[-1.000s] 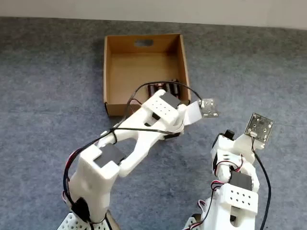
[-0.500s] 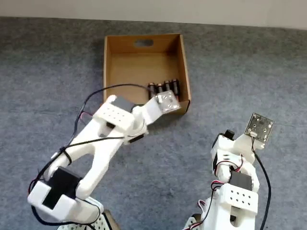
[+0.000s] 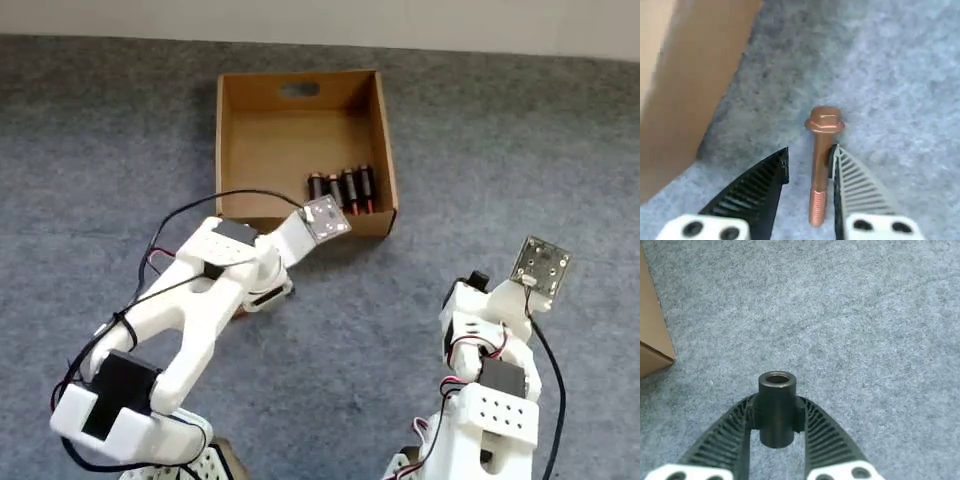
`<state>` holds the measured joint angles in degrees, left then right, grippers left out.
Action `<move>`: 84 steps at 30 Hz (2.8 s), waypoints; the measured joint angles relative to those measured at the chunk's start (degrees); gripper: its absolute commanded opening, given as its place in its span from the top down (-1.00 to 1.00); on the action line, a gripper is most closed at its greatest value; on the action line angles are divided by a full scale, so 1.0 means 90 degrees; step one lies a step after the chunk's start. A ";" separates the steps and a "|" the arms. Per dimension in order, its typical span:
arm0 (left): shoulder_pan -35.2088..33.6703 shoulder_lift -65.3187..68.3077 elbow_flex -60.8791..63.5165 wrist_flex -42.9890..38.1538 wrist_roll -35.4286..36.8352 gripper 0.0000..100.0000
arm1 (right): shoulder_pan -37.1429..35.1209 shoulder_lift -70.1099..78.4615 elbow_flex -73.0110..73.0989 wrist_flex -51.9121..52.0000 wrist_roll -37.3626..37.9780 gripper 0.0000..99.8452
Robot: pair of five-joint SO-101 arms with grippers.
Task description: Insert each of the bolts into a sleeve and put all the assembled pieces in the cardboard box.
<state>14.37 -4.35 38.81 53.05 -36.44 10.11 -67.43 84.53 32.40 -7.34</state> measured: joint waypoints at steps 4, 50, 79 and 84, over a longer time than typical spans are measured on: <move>0.0039 0.0000 0.0186 -0.0078 0.0000 0.70 | 0.0000 0.0000 0.0000 0.0000 0.0000 0.99; -0.0606 -0.7678 0.1661 -0.1084 0.3722 0.98 | -0.4396 0.0000 0.0254 -0.3770 0.0000 0.99; 0.1143 -0.4181 0.0049 -0.3438 0.5333 0.98 | -0.4396 0.0000 0.0254 -0.4386 0.0723 0.99; 0.1172 -0.3858 -0.0059 -0.3438 0.5392 0.98 | -0.4396 0.0000 0.0254 -0.4386 0.0723 0.99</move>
<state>24.92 -39.08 38.29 22.11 12.09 -29.45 -67.43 86.81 -7.08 -0.84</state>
